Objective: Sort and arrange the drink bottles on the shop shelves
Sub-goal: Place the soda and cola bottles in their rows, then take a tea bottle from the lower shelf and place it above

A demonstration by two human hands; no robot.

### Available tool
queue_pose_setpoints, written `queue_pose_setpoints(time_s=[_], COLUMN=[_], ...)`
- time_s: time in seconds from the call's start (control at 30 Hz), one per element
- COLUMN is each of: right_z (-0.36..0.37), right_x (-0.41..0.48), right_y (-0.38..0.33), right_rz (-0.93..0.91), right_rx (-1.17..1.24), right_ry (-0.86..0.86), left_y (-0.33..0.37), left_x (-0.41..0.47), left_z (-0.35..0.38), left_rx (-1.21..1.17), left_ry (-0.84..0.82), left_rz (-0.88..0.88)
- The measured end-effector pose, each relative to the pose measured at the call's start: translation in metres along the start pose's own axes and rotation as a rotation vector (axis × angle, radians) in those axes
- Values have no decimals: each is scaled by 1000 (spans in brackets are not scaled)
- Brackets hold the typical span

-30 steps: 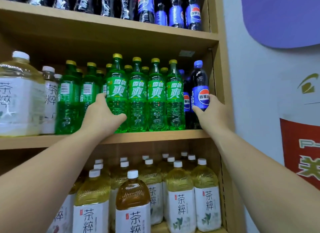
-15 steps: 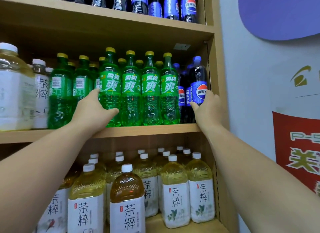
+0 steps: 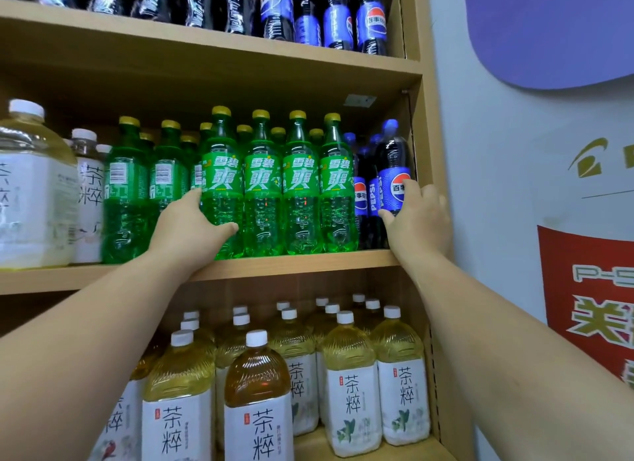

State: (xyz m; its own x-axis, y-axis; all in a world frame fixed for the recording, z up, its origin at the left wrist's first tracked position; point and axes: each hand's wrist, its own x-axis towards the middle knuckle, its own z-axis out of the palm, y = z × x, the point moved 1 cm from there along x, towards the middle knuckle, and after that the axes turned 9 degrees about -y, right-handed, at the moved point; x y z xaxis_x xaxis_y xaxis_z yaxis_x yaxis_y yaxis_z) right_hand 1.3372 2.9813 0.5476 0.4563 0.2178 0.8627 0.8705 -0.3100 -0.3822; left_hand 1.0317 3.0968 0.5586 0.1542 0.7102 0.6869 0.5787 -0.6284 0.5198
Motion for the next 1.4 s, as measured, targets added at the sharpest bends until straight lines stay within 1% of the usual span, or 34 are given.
queue_pose_setpoints(time_s=[0.07, 0.13, 0.2, 0.33, 0.47, 0.6, 0.7, 0.77, 0.8, 0.87, 0.97, 1.03, 1.17, 1.3, 1.4], right_z=[0, 1, 1, -5, -16, -18, -10, -5, -1, 6, 17, 24, 39, 48, 45], right_x=[-5, -14, -25, -46, -65, -83, -96, -105, -109, -113, -118, -121, -127, -128, -127], right_y=[-1, -6, -17, -48, -91, -156, -210, -246, -263, -293, -330, -348, -372, -379, -374], right_rz=[3, -35, -107, -218, -386, -517, -577, -587, -582, -555, -487, -446, -398, -371, -382], right_rx=[2, 29, 74, 180, 301, 503, 641, 693, 712, 761, 851, 908, 965, 979, 1004], right_ry=[1, 27, 45, 11, -6, -209, -383, -517, -573, -675, -816, -861, -891, -839, -790], left_y=[1, 2, 4, 4, 0, -35, -67, -89, -99, -114, -130, -138, -147, -151, -154], left_x=[0, 0, 0, -2, -21, -41, -50, -51, -51, -50, -47, -43, -35, -32, -33], left_z=[1, 2, 2, -1, -12, -49, -95, -125, -138, -157, -167, -167, -168, -167, -168], left_rx=[-5, -3, 9, -3, -13, 36, 121, 167, 170, 132, 52, 10, -52, -110, -176], left_ry=[6, 2, -10, -28, 50, 241, 402, 449, 447, 387, 235, 159, 78, 130, 171], left_rz=[-1, -1, -7, -20, 63, 142, 96, 18, -10, -33, -93, -111, -125, -110, -33])
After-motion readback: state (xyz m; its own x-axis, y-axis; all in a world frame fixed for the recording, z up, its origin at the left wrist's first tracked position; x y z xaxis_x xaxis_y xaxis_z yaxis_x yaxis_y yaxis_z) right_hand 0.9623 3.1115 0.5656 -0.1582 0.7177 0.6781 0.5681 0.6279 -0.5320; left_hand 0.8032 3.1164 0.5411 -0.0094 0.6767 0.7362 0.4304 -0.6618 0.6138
